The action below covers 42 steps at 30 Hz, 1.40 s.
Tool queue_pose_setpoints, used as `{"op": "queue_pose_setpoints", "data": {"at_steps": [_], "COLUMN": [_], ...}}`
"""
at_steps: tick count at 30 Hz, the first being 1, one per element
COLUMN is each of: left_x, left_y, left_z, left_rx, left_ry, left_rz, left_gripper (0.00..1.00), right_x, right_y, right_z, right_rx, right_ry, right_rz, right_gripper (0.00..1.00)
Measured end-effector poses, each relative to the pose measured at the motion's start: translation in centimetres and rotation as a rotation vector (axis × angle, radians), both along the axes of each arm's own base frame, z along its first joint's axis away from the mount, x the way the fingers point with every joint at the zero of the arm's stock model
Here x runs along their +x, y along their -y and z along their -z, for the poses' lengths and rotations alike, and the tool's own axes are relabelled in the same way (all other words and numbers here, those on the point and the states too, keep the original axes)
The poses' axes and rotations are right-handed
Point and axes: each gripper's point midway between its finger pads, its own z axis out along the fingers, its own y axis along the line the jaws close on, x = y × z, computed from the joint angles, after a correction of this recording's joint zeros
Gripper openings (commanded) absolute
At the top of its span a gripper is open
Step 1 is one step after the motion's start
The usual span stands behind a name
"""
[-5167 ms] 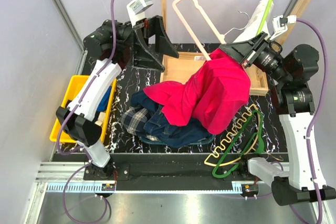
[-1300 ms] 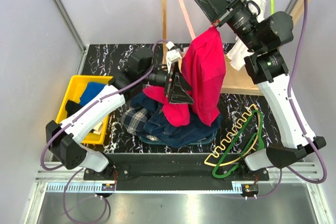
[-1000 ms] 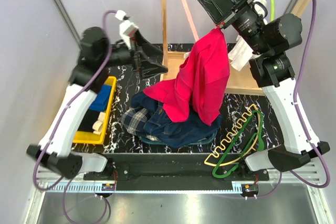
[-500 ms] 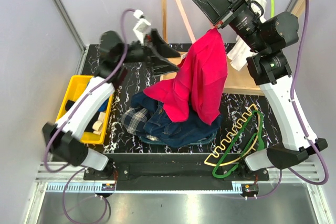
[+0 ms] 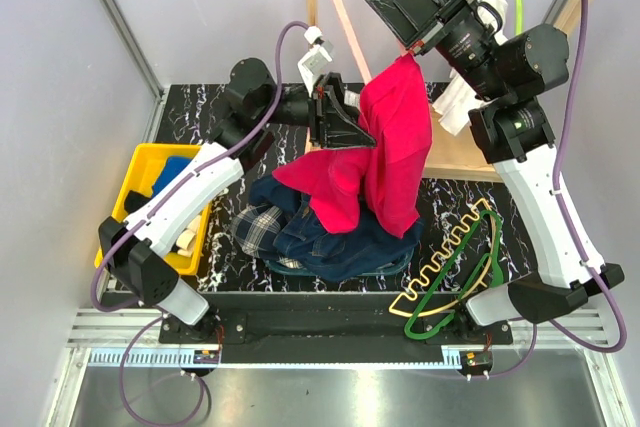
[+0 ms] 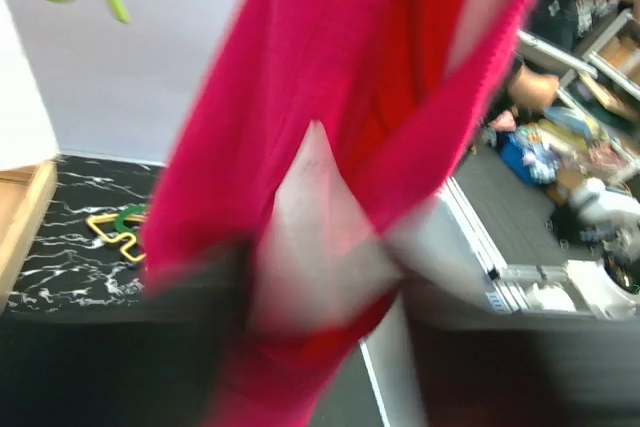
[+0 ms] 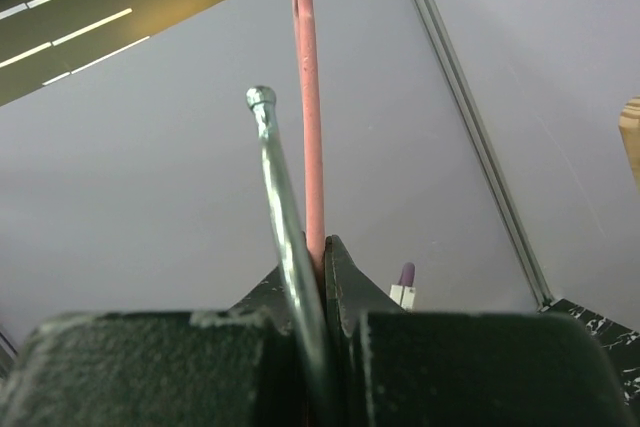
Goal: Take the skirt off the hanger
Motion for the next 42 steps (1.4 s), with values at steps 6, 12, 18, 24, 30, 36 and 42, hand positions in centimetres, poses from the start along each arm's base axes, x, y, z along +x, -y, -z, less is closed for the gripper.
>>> {"op": "queue_pose_setpoints", "data": {"at_steps": [6, 12, 18, 24, 30, 36, 42], "left_x": [-1.3, -0.8, 1.7, 2.0, 3.2, 3.6, 3.2], "left_y": [0.0, -1.9, -5.0, -6.5, -6.0, -4.7, -4.8], "left_z": [3.4, 8.1, 9.9, 11.2, 10.7, 10.8, 11.5], "left_rx": [0.081, 0.199, 0.257, 0.287, 0.283, 0.328, 0.376], "left_ry": [-0.004, 0.086, 0.258, 0.430, 0.493, 0.293, 0.000], "left_rz": [0.032, -0.045, -0.159, -0.197, -0.192, -0.101, -0.017], "left_gripper": [0.00, 0.00, 0.00, 0.00, 0.00, 0.02, 0.05], "right_x": [0.1, 1.6, 3.6, 4.5, 4.1, 1.7, 2.1], "right_y": [0.3, 0.9, 3.5, 6.3, 7.7, 7.4, 4.2], "right_z": [0.1, 1.3, 3.5, 5.1, 4.3, 5.5, 4.7], "right_rx": [-0.035, -0.116, -0.272, -0.392, -0.383, -0.353, -0.207], "right_ry": [0.040, 0.042, 0.019, -0.001, 0.049, 0.215, 0.425], "right_rz": [0.049, 0.177, 0.421, 0.614, 0.694, 0.650, 0.556], "right_gripper": [0.00, 0.00, 0.00, 0.00, 0.00, 0.00, 0.00]}}
